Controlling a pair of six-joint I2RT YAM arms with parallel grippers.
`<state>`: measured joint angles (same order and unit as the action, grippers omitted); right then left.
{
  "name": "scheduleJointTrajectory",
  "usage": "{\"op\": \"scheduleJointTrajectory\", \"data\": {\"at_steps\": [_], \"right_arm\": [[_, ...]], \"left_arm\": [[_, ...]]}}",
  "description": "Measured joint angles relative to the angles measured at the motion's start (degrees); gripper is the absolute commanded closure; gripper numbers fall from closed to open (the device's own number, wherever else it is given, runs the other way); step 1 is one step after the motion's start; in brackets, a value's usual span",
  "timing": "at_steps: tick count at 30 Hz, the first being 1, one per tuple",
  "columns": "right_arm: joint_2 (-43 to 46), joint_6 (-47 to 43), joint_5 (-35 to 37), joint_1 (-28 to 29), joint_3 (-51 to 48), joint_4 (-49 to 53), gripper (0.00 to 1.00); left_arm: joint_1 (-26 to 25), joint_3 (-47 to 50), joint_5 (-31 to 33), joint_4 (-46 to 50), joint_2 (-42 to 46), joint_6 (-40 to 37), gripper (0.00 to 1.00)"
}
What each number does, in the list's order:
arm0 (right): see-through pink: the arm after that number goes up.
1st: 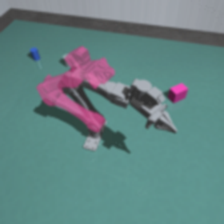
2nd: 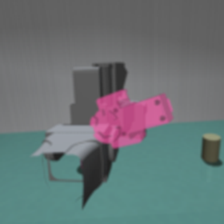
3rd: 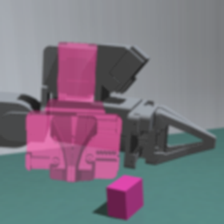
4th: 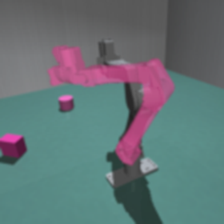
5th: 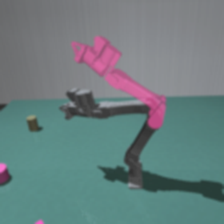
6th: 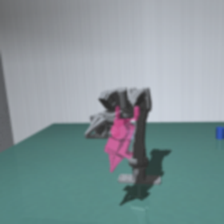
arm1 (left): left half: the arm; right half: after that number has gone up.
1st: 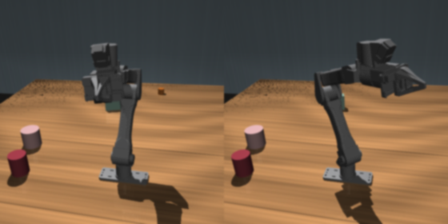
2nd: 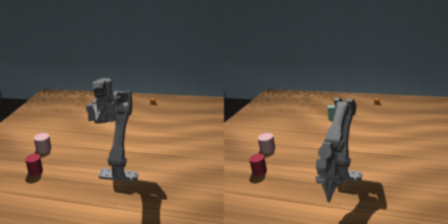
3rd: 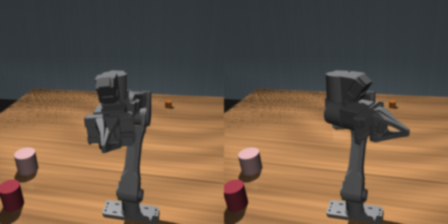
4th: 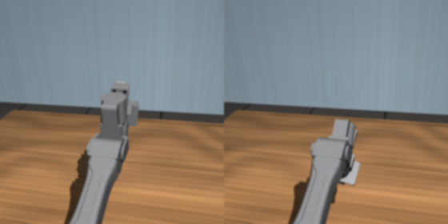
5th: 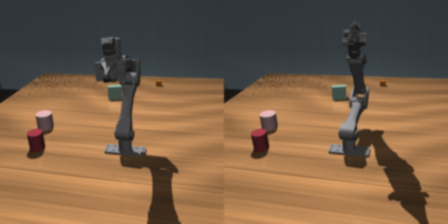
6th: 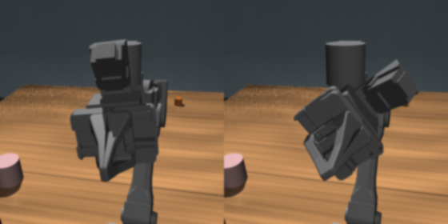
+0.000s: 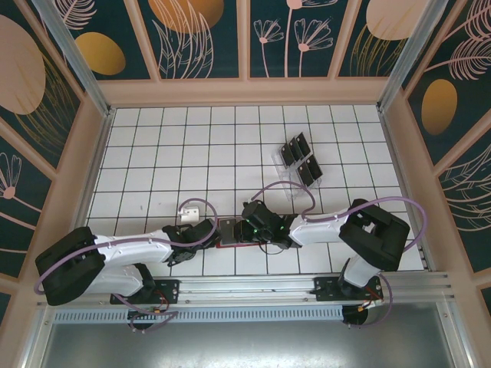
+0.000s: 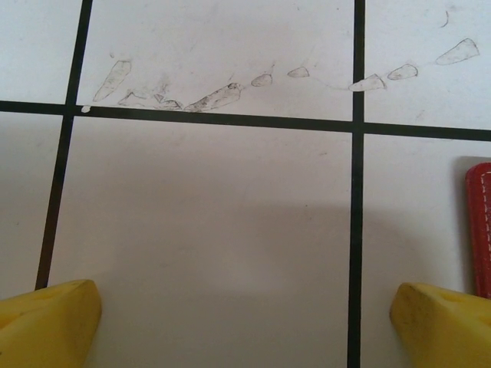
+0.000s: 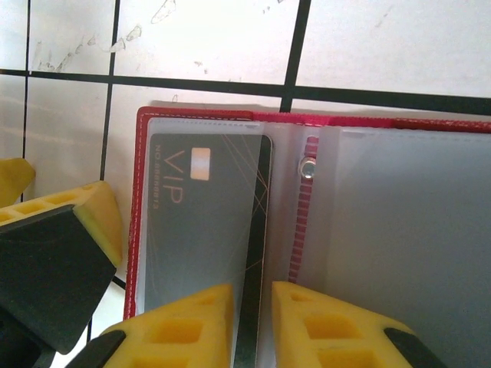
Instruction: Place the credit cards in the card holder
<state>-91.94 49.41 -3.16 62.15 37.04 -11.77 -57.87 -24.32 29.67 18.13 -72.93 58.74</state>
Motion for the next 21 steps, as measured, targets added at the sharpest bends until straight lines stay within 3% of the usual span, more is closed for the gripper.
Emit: {"op": "scheduleJointTrajectory", "data": {"at_steps": [21], "right_arm": [[-2.9,0.7,-4.0,0.4,0.5,-3.7,0.83]], "left_arm": [[0.0,-0.1,0.4,-1.6,-1.1,-0.6,0.02]]}}
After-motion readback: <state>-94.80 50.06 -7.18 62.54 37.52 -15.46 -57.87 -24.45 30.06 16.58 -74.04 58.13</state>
